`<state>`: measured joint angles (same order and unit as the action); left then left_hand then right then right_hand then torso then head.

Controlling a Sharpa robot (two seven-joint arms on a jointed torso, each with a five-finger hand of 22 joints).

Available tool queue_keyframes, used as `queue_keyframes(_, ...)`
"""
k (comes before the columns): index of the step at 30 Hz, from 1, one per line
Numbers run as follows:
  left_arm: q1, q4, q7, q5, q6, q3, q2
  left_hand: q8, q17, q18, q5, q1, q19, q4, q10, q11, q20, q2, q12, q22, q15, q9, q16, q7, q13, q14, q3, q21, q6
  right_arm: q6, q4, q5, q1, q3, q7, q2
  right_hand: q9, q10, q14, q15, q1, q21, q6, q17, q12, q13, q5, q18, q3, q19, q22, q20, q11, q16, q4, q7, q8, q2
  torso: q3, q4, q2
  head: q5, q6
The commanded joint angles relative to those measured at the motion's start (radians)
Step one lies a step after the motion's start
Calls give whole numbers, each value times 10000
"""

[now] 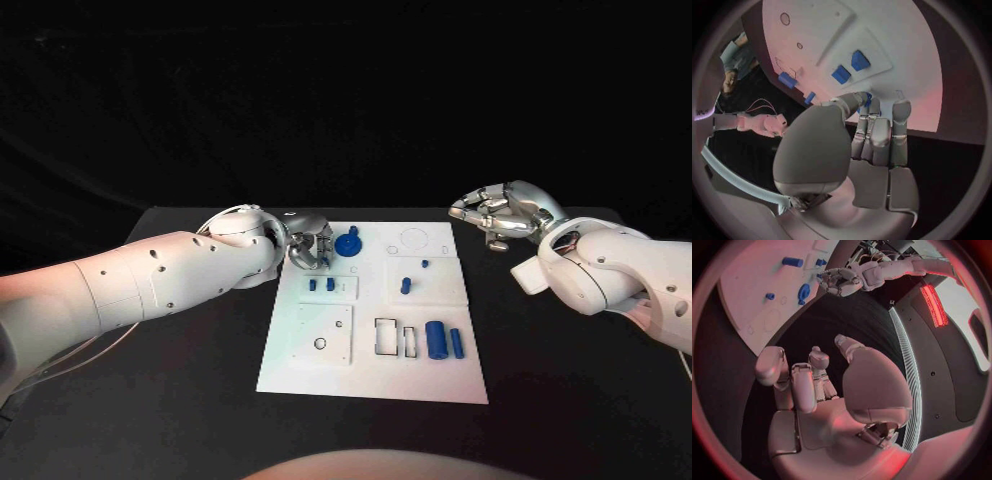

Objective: Assemble the parts on the task board

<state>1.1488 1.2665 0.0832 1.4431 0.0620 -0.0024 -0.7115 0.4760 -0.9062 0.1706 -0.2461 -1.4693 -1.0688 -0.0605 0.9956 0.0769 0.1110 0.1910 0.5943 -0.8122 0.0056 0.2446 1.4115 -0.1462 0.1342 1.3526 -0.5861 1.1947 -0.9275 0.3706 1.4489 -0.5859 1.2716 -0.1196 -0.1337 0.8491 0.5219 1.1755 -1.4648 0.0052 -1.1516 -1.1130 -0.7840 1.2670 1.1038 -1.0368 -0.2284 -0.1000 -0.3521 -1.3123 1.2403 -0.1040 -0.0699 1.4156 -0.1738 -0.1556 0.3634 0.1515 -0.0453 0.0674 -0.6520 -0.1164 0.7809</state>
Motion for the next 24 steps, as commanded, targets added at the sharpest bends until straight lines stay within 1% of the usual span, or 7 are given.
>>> queue_keyframes(1,-13,-59,-12,-128,-182,-3,63,-29,-8,-125,-19,100,-33,54,50,3,8,-15,25,9,6,17,39,-16,17,98,-19,23,-39,-64,5,-85,-7,1,-64,-16,9,-46,-275,-78,-23,37,44,-4,-45,5,-50,-66,16,52,-2,3,-12,-62,-58,9,60,-113,1,0,-1,-9,5)
queue_keyframes(4,-32,-167,25,-135,-256,-10,125,-34,-43,-123,-17,112,-31,51,54,3,8,-22,19,12,8,18,48,-15,17,112,-24,23,-44,-68,-1,-84,-8,1,-64,-23,9,-46,-275,-78,-23,37,44,-4,-45,5,-50,-66,16,52,-2,3,-12,-62,-58,9,60,-113,5,0,4,-10,21)
queue_keyframes(8,-50,-265,54,-142,-337,-23,170,-34,-43,-123,-17,112,-31,51,54,3,8,-22,19,12,8,18,48,-15,17,112,-24,23,-44,-71,-3,-84,-8,1,-65,-28,9,-46,-275,-78,-23,37,44,-4,-45,5,-50,-66,16,52,-2,3,-12,-62,-58,9,60,-113,-3,1,2,-13,34)
queue_keyframes(15,-61,-298,-7,-382,-541,-35,205,-37,-8,-118,-9,121,-21,54,62,-1,7,-24,15,30,7,21,42,-9,19,106,-27,15,-54,-82,-11,-83,-9,1,-57,-36,9,-46,-275,-78,-23,37,44,-4,-45,5,-50,-66,16,52,-2,3,-12,-62,-58,9,60,-113,-2,-2,10,-9,51)
queue_keyframes(24,-64,-348,-62,-627,-581,-39,224,-39,-35,-135,5,122,-93,78,101,-20,4,-56,12,-68,-5,34,55,10,29,130,-51,70,-98,-91,-27,-83,-12,1,-47,-49,9,-46,-275,-78,-23,37,44,-4,-45,5,-50,-66,16,52,-2,3,-12,-62,-58,9,60,-113,-6,4,11,-17,47)
